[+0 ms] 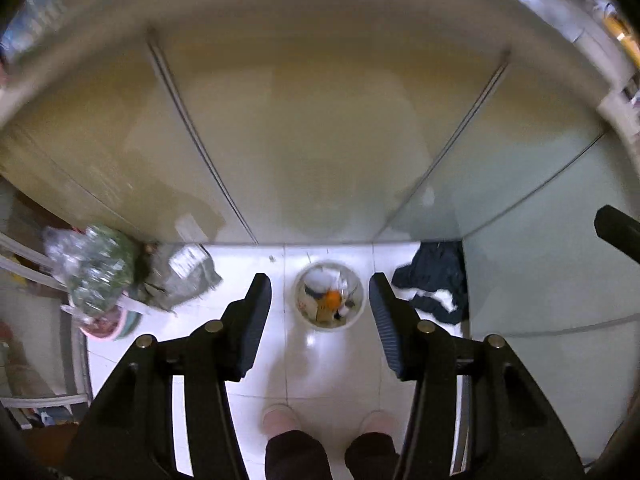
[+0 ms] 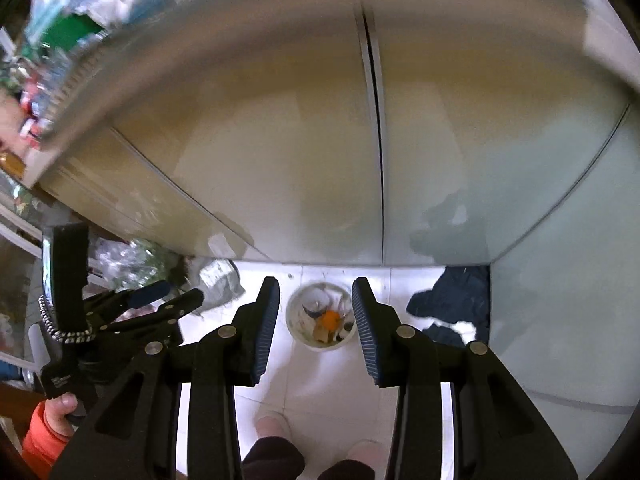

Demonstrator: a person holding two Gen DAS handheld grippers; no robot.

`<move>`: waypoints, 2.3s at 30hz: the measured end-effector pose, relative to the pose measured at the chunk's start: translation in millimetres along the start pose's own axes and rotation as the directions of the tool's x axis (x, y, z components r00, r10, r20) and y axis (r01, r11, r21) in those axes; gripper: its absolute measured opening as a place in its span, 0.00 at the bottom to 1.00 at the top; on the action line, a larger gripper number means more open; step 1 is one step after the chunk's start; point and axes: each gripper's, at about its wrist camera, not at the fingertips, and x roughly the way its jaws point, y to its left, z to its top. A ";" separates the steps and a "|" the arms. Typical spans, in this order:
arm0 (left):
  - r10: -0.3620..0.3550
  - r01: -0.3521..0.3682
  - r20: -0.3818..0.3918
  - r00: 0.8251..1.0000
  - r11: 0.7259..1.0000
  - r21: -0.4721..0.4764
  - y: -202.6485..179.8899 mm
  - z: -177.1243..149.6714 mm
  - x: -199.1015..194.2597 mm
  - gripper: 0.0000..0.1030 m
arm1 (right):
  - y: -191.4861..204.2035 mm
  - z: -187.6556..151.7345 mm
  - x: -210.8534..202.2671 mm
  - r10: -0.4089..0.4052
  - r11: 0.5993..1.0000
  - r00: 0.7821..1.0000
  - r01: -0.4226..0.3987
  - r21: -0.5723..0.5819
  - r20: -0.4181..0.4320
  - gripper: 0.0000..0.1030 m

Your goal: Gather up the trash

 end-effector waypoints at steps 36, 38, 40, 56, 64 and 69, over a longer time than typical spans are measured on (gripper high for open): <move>-0.168 0.120 0.643 0.747 0.986 0.118 42.2 -144.5 -514.0 0.99 | 166.2 -96.1 -424.0 0.058 0.986 0.769 0.058 -0.159 0.637 0.98; -0.168 0.117 0.648 0.743 0.986 0.121 44.6 -150.5 -517.7 0.99 | 170.0 -103.2 -426.4 0.046 0.985 0.770 0.072 -0.157 0.637 0.98; -0.168 0.117 0.650 0.741 0.986 0.121 45.9 -153.3 -519.9 0.99 | 171.6 -107.0 -428.7 0.041 0.984 0.770 0.079 -0.159 0.636 0.98; -0.182 0.124 0.660 0.729 0.983 0.134 39.5 -156.4 -527.2 0.99 | 178.2 -115.7 -437.6 0.030 0.979 0.769 0.107 -0.174 0.639 0.98; -0.193 0.129 0.662 0.725 0.981 0.145 37.3 -154.3 -529.4 0.99 | 176.3 -115.9 -437.8 0.035 0.979 0.771 0.103 -0.178 0.636 0.98; -0.206 0.138 0.663 0.720 0.978 0.154 35.0 -151.6 -531.8 0.99 | 173.5 -115.2 -438.9 0.036 0.979 0.771 0.101 -0.179 0.635 0.98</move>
